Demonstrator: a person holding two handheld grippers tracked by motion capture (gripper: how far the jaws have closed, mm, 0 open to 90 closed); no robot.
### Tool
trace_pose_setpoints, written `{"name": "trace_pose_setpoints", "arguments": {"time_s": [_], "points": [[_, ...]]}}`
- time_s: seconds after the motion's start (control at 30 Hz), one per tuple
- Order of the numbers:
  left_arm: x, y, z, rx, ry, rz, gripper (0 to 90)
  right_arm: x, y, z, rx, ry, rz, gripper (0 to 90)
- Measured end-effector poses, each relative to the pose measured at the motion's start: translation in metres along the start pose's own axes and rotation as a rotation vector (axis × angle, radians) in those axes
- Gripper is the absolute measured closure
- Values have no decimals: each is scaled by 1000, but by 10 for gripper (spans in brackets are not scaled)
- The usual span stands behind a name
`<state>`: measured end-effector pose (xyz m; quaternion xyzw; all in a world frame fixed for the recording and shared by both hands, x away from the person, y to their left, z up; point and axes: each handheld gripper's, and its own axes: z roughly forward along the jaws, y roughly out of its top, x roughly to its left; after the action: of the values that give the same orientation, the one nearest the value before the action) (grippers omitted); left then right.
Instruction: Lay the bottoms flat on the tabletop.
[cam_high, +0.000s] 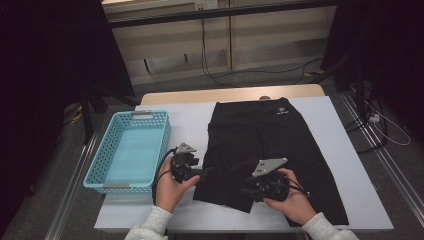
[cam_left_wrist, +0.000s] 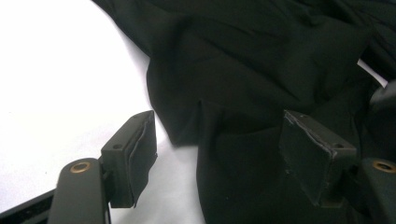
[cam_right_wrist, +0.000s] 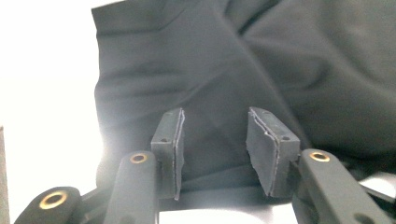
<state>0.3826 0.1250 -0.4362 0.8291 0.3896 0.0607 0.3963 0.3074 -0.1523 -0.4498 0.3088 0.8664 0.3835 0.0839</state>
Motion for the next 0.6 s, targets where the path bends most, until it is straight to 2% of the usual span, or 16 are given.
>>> {"name": "trace_pose_setpoints", "arguments": {"time_s": [0.03,0.1,0.23,0.33,0.43,0.5,0.6], "points": [[1,0,0,-1,7,5,281,2,0,4,21,5,-16,570],[2,1,-1,0,15,3,277,5,-1,7,19,-11,-59,599],[1,3,-3,-10,10,-1,278,6,-1,7,19,-14,-70,652],[2,3,-4,-11,31,9,274,4,-2,6,18,2,-64,713],[4,2,-4,-9,29,-10,270,2,-2,6,18,7,-47,792],[5,1,-3,-4,25,-14,268,1,-2,6,19,25,-30,876],[6,1,-3,1,27,-19,267,0,-2,6,24,48,-25,892]]}}
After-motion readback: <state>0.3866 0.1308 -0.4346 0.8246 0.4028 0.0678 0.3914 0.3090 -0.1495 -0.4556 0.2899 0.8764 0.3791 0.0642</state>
